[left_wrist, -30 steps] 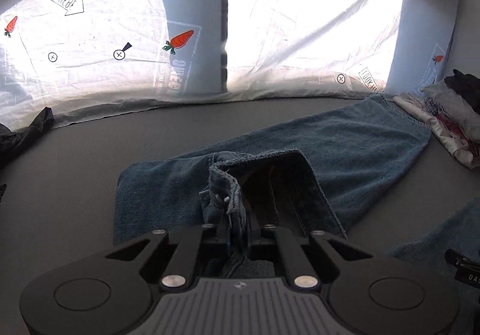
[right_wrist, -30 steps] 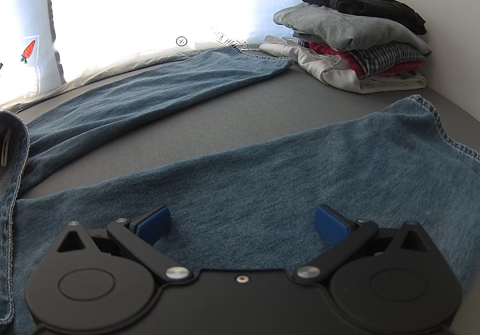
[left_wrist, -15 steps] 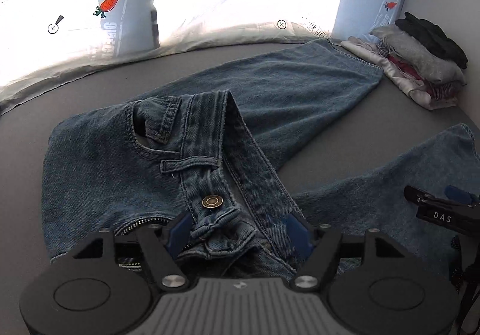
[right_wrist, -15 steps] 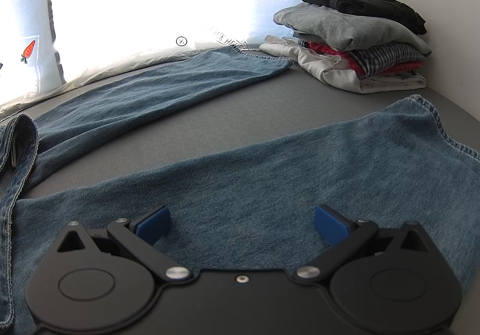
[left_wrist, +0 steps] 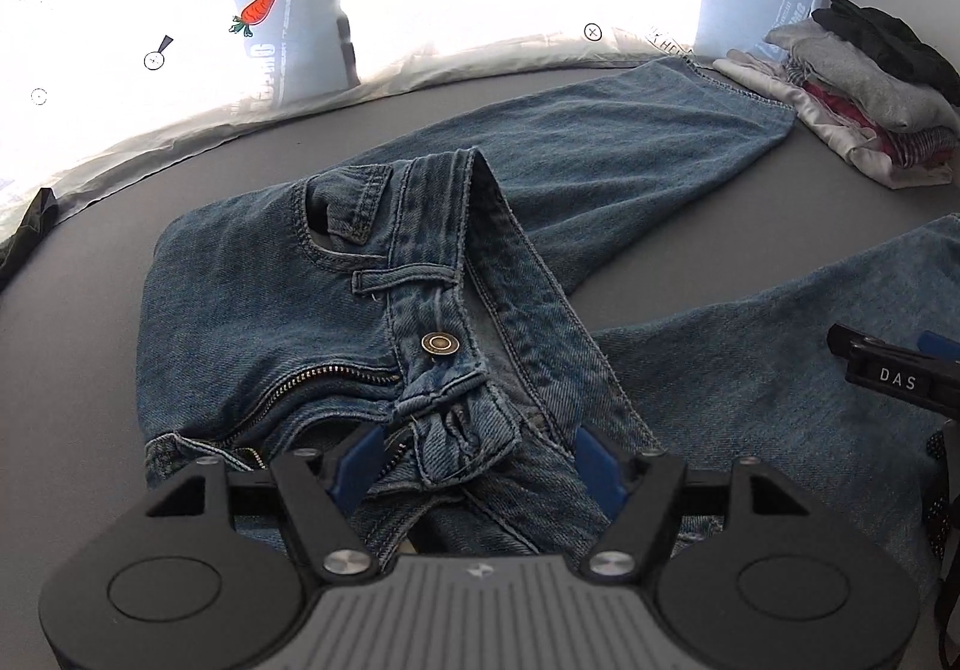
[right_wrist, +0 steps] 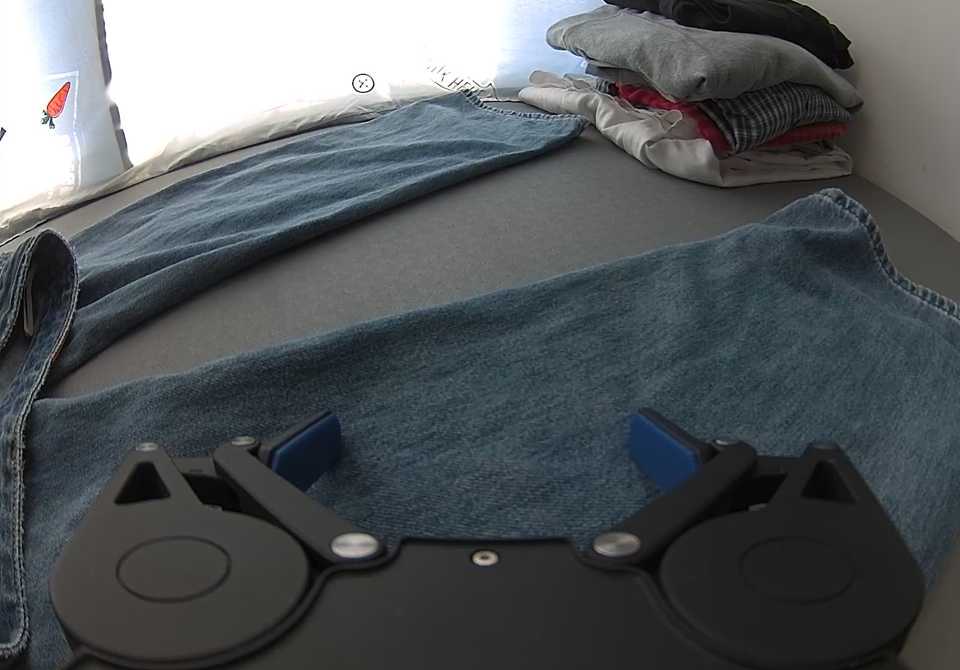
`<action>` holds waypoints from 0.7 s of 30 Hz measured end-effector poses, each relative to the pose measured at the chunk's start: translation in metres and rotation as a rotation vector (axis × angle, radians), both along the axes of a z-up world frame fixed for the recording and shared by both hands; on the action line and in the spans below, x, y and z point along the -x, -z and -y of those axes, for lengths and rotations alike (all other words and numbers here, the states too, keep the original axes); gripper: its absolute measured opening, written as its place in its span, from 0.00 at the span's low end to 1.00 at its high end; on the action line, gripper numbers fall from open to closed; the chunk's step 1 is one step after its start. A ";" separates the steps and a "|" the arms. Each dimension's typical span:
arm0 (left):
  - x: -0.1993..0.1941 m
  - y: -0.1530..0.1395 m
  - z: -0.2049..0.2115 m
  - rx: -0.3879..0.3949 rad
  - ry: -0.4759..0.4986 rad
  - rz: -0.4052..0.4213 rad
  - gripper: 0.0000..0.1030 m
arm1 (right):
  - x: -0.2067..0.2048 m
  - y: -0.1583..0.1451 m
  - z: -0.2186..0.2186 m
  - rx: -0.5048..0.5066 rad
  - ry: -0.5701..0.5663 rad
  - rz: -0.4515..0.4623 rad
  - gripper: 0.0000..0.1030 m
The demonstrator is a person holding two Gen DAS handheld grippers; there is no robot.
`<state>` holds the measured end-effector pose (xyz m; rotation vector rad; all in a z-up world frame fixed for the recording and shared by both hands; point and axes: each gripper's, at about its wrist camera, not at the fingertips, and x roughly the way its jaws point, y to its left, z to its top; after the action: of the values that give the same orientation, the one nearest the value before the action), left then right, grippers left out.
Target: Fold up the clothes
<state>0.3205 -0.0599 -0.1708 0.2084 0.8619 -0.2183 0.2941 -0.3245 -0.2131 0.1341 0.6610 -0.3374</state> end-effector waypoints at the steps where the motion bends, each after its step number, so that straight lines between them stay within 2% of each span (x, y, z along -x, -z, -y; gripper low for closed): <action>1: 0.004 0.000 0.001 -0.019 0.007 0.009 0.69 | 0.000 0.000 0.000 0.000 0.000 0.000 1.00; 5: 0.022 -0.004 0.009 -0.085 0.047 0.053 0.69 | 0.000 0.000 0.000 0.000 0.001 0.000 1.00; 10: 0.051 -0.001 0.032 -0.198 0.171 0.106 0.69 | 0.000 0.000 0.000 0.000 0.000 0.000 1.00; 14: 0.069 0.005 0.049 -0.267 0.234 0.130 0.69 | 0.000 0.000 0.000 -0.001 0.000 0.001 1.00; 18: 0.082 0.010 0.062 -0.346 0.273 0.164 0.69 | 0.000 0.000 0.001 -0.003 -0.001 0.002 1.00; 21: 0.089 0.006 0.067 -0.361 0.286 0.189 0.69 | 0.000 0.000 0.001 -0.003 -0.001 0.003 1.00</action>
<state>0.2312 -0.1267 -0.1772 0.6813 0.6760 -0.3033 0.2936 -0.3254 -0.2129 0.1374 0.6591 -0.3346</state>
